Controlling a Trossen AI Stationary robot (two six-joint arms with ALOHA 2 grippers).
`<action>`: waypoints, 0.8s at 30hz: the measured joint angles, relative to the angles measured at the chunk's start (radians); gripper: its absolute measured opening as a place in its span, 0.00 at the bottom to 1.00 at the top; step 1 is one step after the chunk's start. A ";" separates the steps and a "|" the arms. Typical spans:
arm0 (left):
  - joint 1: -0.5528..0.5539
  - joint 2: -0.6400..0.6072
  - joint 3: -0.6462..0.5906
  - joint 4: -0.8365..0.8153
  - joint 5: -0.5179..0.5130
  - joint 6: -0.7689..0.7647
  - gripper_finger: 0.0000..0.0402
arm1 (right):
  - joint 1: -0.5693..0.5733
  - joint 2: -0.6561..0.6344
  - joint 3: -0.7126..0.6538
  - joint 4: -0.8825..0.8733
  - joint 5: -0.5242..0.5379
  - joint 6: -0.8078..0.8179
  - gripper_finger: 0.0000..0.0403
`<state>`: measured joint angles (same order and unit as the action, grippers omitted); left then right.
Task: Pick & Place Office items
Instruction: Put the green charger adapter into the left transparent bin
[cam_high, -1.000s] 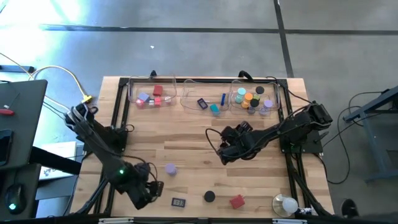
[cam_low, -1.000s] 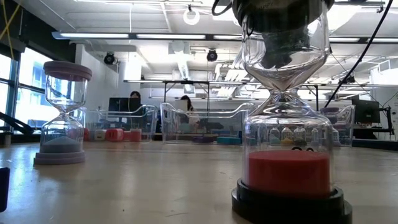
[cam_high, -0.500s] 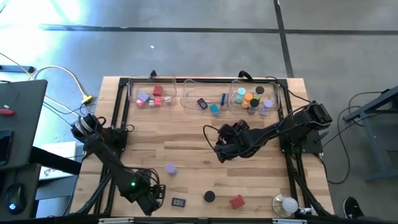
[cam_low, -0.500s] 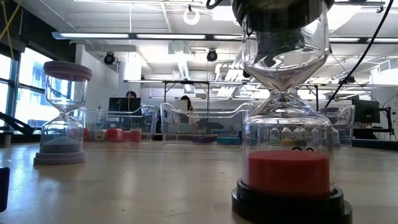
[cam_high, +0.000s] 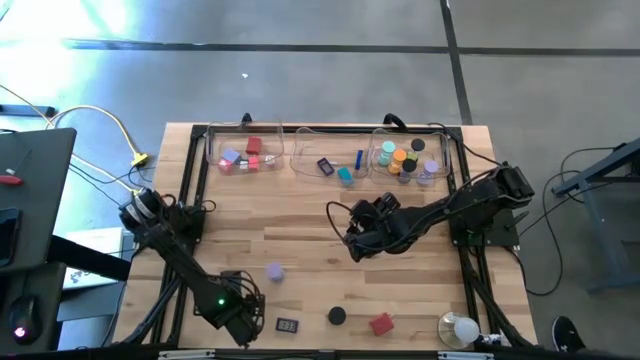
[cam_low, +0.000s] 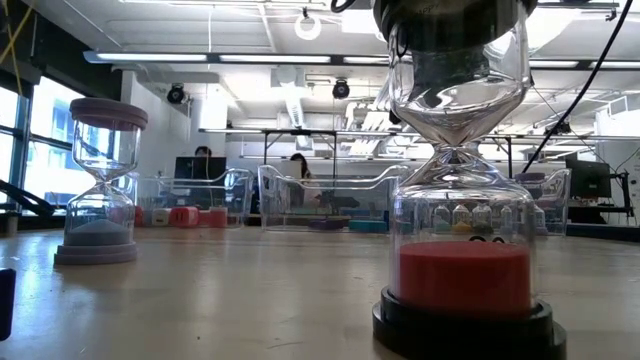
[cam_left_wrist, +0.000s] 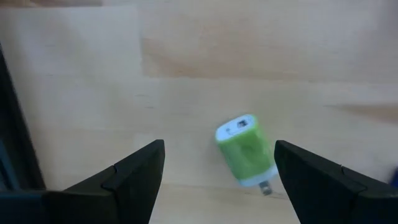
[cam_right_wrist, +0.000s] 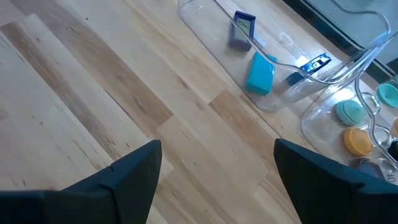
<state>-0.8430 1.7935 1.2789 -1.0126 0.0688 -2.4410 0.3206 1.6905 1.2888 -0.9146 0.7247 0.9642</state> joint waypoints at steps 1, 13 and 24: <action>0.004 0.000 0.000 0.002 -0.002 0.002 0.73 | 0.000 0.000 0.000 0.001 0.000 0.000 0.74; 0.017 0.026 0.000 0.036 -0.021 0.011 0.73 | 0.002 0.000 0.000 0.004 -0.021 0.000 0.74; 0.013 0.074 0.000 0.118 -0.019 0.006 0.73 | 0.002 0.000 0.000 0.005 -0.017 -0.024 0.74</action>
<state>-0.8295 1.8675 1.2789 -0.8948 0.0503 -2.4349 0.3225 1.6905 1.2888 -0.9092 0.7078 0.9398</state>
